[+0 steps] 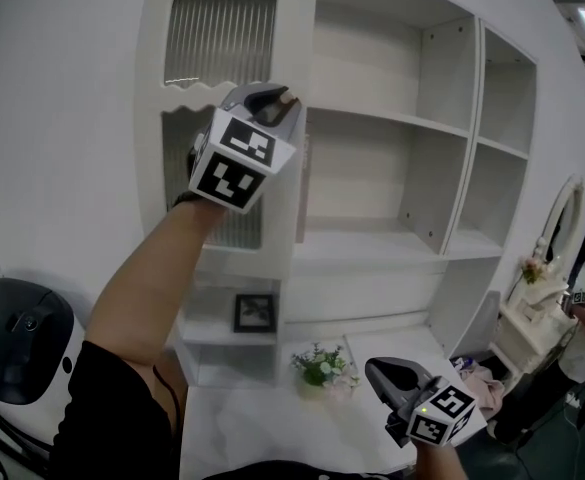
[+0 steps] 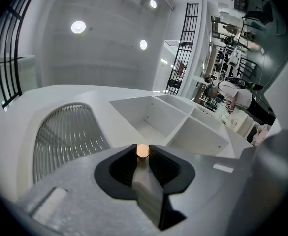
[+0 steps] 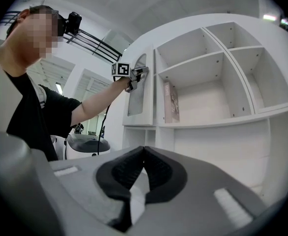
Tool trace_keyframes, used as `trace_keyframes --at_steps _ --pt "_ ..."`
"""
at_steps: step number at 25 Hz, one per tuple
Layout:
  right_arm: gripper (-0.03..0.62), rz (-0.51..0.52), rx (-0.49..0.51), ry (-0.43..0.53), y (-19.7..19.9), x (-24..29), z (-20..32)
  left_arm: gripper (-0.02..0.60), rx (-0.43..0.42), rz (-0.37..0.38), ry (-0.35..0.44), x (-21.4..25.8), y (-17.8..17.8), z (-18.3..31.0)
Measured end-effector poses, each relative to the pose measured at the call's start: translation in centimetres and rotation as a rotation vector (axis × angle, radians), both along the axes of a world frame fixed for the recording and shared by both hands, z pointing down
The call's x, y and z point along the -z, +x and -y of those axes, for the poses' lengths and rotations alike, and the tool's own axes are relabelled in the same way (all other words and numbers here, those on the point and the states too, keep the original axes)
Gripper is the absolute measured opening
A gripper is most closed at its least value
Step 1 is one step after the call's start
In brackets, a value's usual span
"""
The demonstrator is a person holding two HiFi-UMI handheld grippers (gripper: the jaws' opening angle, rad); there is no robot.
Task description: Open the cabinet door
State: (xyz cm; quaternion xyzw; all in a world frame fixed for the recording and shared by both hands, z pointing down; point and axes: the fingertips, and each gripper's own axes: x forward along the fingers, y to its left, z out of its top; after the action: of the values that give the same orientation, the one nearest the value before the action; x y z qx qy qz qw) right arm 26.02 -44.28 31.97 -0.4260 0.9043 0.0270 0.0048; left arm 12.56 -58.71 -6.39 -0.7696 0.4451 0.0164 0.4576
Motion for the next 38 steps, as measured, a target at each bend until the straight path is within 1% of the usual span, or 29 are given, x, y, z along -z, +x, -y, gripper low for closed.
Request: trace_keyframes --at_steps 4,8,12,14,20,23,29,38 --pt "0.003 -0.021 0.036 0.004 0.3 0.9 -1.9 0.072 -0.008 -0.022 -0.057 0.2 -0.2 -1.2" --pt "0.003 -0.038 0.072 0.004 1.0 1.7 -3.7 0.072 0.015 -0.04 -0.089 0.1 -0.5 -2.4" --pt "0.003 -0.042 0.096 0.027 1.4 2.5 -5.7 0.072 0.054 -0.027 -0.113 0.1 -0.7 -3.2" --pt "0.003 -0.036 0.1 0.037 1.6 2.5 -6.7 0.072 0.06 -0.022 -0.124 0.2 -0.9 -3.8" --pt "0.003 -0.037 0.101 0.042 2.3 1.8 -8.5 0.072 0.072 -0.029 -0.13 0.2 -1.3 -5.2" --pt "0.003 -0.037 0.105 0.053 2.1 2.2 -9.1 0.072 0.059 -0.036 -0.139 0.1 -1.5 -5.6" --pt "0.003 -0.049 0.09 0.075 2.0 2.3 -9.8 0.072 0.043 -0.037 -0.13 0.3 -2.1 -6.7" --pt "0.003 -0.048 0.109 0.096 -1.9 3.2 -9.9 0.072 -0.021 -0.016 -0.123 0.1 -3.6 -9.1"
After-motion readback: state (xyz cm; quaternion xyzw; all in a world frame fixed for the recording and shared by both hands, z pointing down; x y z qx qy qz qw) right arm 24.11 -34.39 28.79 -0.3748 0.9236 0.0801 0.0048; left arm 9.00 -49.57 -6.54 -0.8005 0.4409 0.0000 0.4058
